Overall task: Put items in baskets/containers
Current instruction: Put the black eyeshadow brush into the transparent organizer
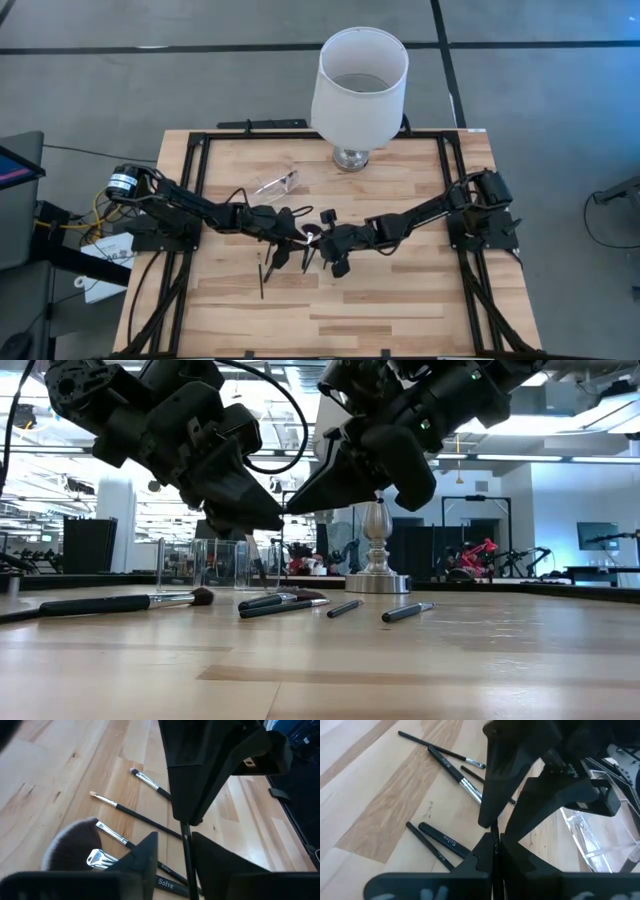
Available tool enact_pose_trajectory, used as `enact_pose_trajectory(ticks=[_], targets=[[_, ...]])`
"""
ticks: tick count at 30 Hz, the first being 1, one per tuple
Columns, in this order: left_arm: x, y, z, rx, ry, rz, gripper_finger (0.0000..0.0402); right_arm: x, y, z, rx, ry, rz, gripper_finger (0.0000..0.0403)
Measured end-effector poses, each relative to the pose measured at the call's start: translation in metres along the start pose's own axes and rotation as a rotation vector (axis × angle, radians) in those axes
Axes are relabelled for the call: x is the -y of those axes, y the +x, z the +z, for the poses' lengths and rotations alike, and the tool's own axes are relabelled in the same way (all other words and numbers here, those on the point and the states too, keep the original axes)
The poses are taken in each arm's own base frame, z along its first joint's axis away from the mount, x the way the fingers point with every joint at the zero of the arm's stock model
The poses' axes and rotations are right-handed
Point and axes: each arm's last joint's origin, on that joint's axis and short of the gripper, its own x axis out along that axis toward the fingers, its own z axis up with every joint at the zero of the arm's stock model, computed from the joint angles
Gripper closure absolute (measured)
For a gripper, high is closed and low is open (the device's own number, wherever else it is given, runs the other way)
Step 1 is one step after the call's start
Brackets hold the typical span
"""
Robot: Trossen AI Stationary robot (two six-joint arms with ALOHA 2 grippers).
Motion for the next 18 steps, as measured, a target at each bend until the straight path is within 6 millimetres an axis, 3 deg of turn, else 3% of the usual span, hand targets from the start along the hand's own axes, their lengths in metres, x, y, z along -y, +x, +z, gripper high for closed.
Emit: enact_pose_trajectory(ticks=[6,13,18], targets=[[-0.002,0.000,0.001,0.004,-0.009,0.002,0.0384,0.002,0.000,0.002,0.025,0.007,-0.018,0.0379],[-0.003,-0.003,0.004,0.027,-0.013,0.037,0.0386,0.004,-0.006,0.018,0.141,-0.028,-0.079,0.0368],[-0.002,-0.017,0.020,0.110,0.022,0.049,0.0385,0.014,-0.049,0.064,0.265,-0.264,-0.260,0.0365]])
